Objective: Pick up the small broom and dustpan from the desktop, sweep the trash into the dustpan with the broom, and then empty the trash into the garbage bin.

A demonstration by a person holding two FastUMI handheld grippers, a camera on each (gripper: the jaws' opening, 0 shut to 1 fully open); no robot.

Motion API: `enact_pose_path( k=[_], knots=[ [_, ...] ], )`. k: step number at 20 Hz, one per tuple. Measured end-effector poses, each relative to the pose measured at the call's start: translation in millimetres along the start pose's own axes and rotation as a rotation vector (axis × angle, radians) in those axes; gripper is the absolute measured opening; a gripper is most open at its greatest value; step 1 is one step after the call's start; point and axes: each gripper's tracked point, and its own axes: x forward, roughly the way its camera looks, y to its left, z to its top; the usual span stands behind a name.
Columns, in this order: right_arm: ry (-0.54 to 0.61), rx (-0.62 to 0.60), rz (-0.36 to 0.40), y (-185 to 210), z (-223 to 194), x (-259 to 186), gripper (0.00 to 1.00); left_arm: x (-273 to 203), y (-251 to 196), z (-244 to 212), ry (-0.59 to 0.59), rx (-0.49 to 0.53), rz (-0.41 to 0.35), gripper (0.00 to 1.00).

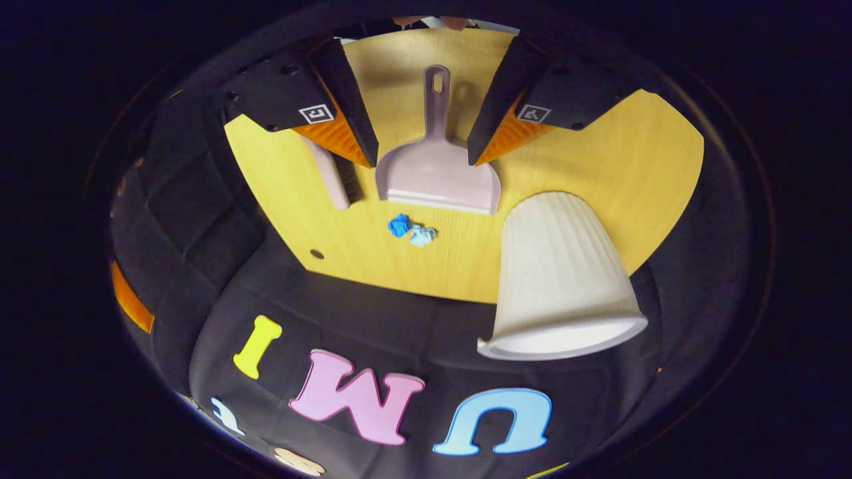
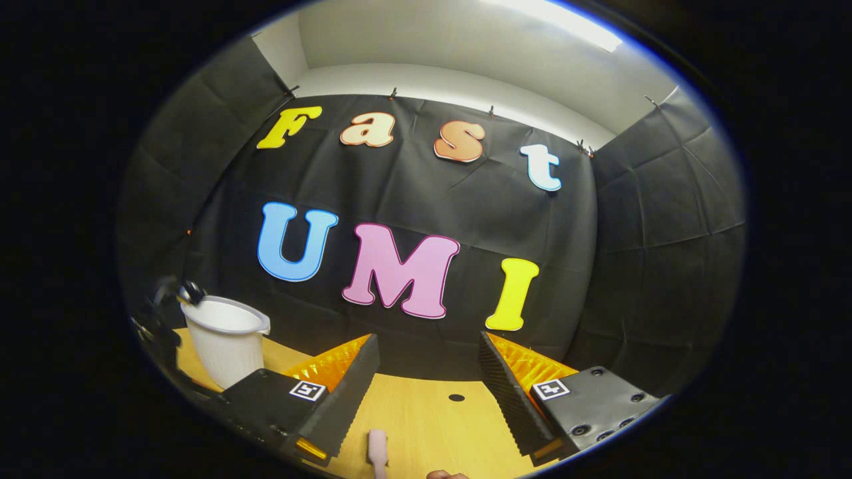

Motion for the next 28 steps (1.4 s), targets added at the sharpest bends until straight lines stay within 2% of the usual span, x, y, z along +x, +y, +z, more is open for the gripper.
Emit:
enact_pose_path(
  k=[5,9,10,14,16,18,20,21,22,23,28],
  knots=[
    [0.087,0.019,0.038,5,-49,16,0.98,49,12,-28,0.225,0.022,0.067,0.82],
    [0.320,0.152,0.038,8,-118,12,0.96,76,21,-42,0.415,0.040,0.121,0.82],
    [0.360,0.159,0.044,11,-130,10,0.99,83,25,-42,0.453,0.057,0.145,0.82],
    [0.455,0.189,0.086,16,-156,13,0.98,102,26,-40,0.566,0.082,0.172,0.82],
    [0.528,0.226,0.084,17,-173,11,0.98,107,25,-43,0.615,0.069,0.189,0.81],
    [0.615,0.257,0.073,18,-195,5,0.99,110,26,-41,0.630,0.064,0.191,0.70],
    [0.661,0.262,0.072,21,-204,0,0.99,112,26,-38,0.642,0.072,0.191,0.65],
    [0.682,0.260,0.078,25,-206,-2,0.98,113,27,-38,0.650,0.069,0.190,0.58],
    [0.699,0.255,0.086,30,-208,-4,0.96,111,28,-36,0.668,0.083,0.187,0.42],
    [0.721,0.247,0.093,37,-210,-6,0.96,108,30,-34,0.673,0.107,0.177,0.32],
    [0.931,0.188,0.130,61,-242,-27,0.96,111,32,-37,0.670,0.140,0.135,0.29]
  ],
)
